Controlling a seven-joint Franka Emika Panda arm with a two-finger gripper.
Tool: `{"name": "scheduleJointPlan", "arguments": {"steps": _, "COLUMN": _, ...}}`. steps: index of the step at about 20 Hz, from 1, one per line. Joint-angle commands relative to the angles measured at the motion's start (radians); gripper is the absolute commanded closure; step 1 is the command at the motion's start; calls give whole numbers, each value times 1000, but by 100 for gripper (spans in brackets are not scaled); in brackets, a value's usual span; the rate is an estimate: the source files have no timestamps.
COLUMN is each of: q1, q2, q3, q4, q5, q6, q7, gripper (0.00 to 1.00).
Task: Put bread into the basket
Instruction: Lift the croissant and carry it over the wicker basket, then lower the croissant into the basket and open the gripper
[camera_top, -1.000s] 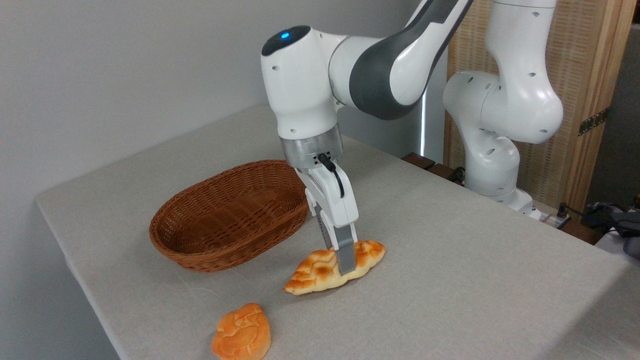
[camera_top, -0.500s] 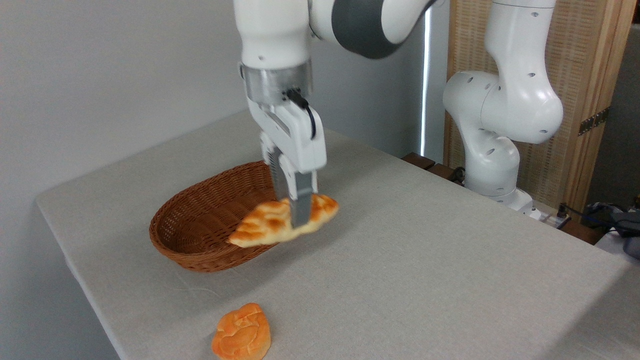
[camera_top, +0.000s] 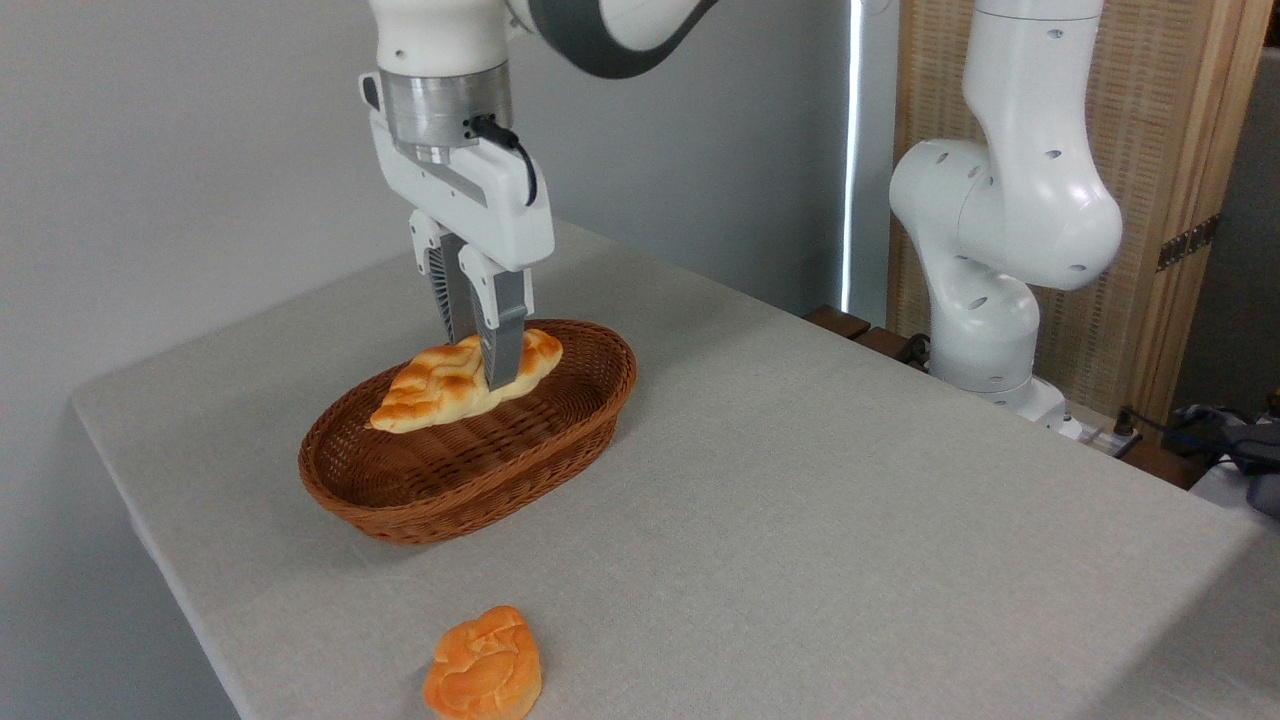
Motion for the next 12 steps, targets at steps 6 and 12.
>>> {"name": "scheduleJointPlan", "arguments": {"steps": 6, "q1": -61, "q2": 154, "q3": -39, "q4": 27, "q5": -2, "q6": 71, "q7": -114, "gripper": 35}}
{"name": "scheduleJointPlan", "arguments": {"steps": 12, "q1": -76, "q2": 166, "q3": -39, "q4": 27, "q5": -2, "q6": 71, "q7": -123, "gripper": 2}}
